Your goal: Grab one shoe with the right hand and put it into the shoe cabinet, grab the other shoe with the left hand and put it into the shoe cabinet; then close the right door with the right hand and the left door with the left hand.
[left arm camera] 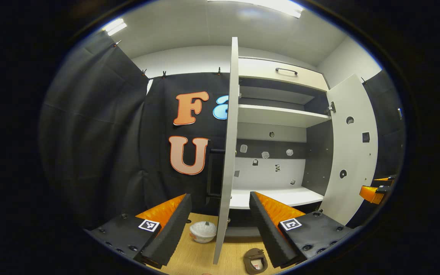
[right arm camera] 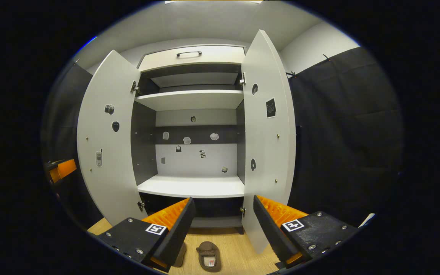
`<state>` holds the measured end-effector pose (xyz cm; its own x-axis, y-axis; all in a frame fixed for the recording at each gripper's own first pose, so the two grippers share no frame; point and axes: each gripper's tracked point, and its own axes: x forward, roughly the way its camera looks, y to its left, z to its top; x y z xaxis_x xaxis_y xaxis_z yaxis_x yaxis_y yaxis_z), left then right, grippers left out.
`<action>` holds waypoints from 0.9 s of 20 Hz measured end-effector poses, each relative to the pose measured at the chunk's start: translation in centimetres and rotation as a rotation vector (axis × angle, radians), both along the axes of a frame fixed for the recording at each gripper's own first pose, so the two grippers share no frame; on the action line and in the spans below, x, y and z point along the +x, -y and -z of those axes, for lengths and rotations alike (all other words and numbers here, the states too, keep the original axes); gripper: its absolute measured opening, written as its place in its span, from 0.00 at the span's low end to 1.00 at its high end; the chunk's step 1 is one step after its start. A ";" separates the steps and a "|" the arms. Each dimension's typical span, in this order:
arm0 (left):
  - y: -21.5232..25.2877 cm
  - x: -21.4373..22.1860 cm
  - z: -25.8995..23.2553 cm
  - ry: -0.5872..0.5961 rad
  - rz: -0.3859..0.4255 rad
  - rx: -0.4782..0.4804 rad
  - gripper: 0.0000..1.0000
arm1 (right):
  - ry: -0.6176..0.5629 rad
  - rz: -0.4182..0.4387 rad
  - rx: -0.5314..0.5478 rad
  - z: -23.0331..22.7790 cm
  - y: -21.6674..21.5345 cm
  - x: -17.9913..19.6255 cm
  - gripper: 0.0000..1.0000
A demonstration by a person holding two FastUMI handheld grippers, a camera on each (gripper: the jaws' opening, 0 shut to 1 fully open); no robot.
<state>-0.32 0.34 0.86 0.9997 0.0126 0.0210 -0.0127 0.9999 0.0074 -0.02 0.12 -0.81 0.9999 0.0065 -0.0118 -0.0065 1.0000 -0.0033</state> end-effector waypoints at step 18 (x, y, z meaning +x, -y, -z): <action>-1.0 0.3 0.8 -0.023 -0.028 0.021 0.98 | -0.373 -0.058 -0.003 21.8 -2.0 3.8 0.95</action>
<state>-0.02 1.33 0.06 0.9992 0.0401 -0.0015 -0.0401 0.9988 0.0289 3.81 2.16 -22.64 0.9248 0.0626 -0.3753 -0.0646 0.9979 0.0072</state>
